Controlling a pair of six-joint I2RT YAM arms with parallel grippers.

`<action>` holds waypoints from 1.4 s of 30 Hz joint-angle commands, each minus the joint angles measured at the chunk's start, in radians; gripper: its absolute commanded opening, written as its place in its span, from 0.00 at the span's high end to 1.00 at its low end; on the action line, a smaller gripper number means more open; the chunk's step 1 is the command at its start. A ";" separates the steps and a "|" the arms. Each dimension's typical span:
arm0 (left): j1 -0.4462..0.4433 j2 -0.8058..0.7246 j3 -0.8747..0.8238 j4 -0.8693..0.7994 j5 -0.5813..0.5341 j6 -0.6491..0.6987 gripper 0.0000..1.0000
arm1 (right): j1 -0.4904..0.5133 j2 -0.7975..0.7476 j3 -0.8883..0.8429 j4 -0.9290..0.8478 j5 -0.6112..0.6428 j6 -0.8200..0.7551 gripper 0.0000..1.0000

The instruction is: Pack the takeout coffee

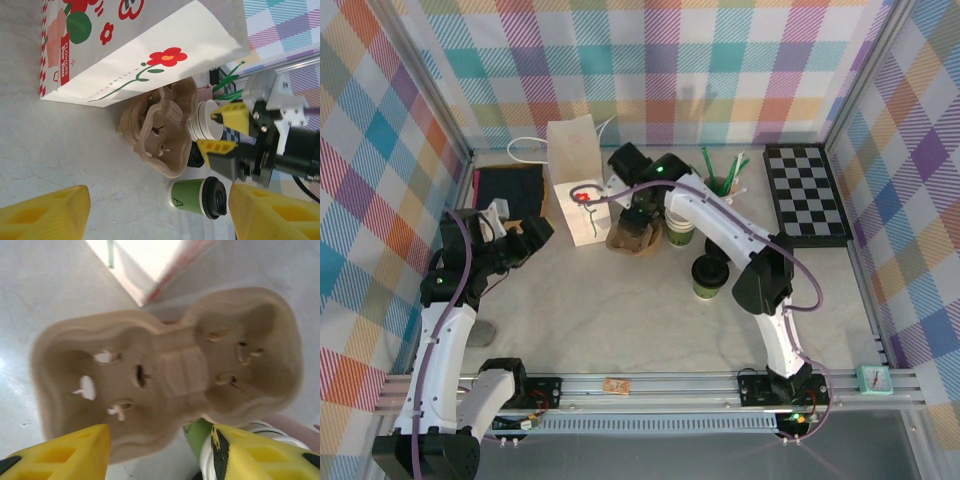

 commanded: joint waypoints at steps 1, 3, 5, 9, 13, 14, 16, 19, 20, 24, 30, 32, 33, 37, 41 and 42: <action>0.013 -0.007 0.047 -0.007 0.016 0.011 0.27 | -0.027 -0.001 0.039 -0.002 -0.064 -0.039 0.41; 0.013 -0.005 0.055 -0.010 0.016 0.011 0.27 | -0.032 0.016 0.053 -0.008 -0.081 -0.054 0.39; 0.013 -0.004 0.062 -0.015 0.015 0.015 0.27 | -0.035 0.040 0.070 -0.023 -0.098 -0.064 0.37; 0.013 -0.003 0.070 -0.025 0.012 0.021 0.26 | -0.042 0.075 0.077 -0.030 -0.130 -0.086 0.36; 0.013 0.001 0.073 -0.027 0.012 0.020 0.26 | -0.040 0.110 0.092 -0.028 -0.142 -0.098 0.36; 0.013 0.001 0.075 -0.028 0.012 0.021 0.26 | -0.040 0.115 0.092 -0.027 -0.146 -0.100 0.36; 0.013 0.001 0.079 -0.033 0.011 0.025 0.26 | -0.040 0.130 0.097 -0.019 -0.144 -0.104 0.36; 0.013 0.002 0.084 -0.042 0.007 0.031 0.26 | -0.040 0.155 0.116 -0.017 -0.128 -0.110 0.37; 0.013 0.002 0.085 -0.043 0.007 0.033 0.26 | -0.040 0.160 0.120 -0.018 -0.125 -0.112 0.37; 0.013 0.001 0.085 -0.044 0.006 0.034 0.26 | -0.040 0.186 0.127 -0.019 -0.123 -0.119 0.37; 0.013 0.006 0.088 -0.044 0.006 0.037 0.26 | -0.040 0.213 0.130 0.004 -0.090 -0.125 0.38; 0.013 0.005 0.084 -0.043 0.008 0.038 0.26 | -0.040 0.220 0.130 0.007 -0.084 -0.131 0.38; 0.013 0.005 0.081 -0.042 0.009 0.037 0.26 | -0.040 0.223 0.130 0.006 -0.082 -0.132 0.38; 0.013 0.001 0.075 -0.042 0.008 0.039 0.26 | -0.040 0.234 0.130 0.005 -0.089 -0.135 0.38; 0.013 0.001 0.073 -0.041 0.009 0.040 0.26 | -0.043 0.242 0.126 0.016 -0.067 -0.132 0.38; 0.013 0.001 0.074 -0.040 0.010 0.041 0.26 | -0.042 0.239 0.126 0.016 -0.072 -0.132 0.38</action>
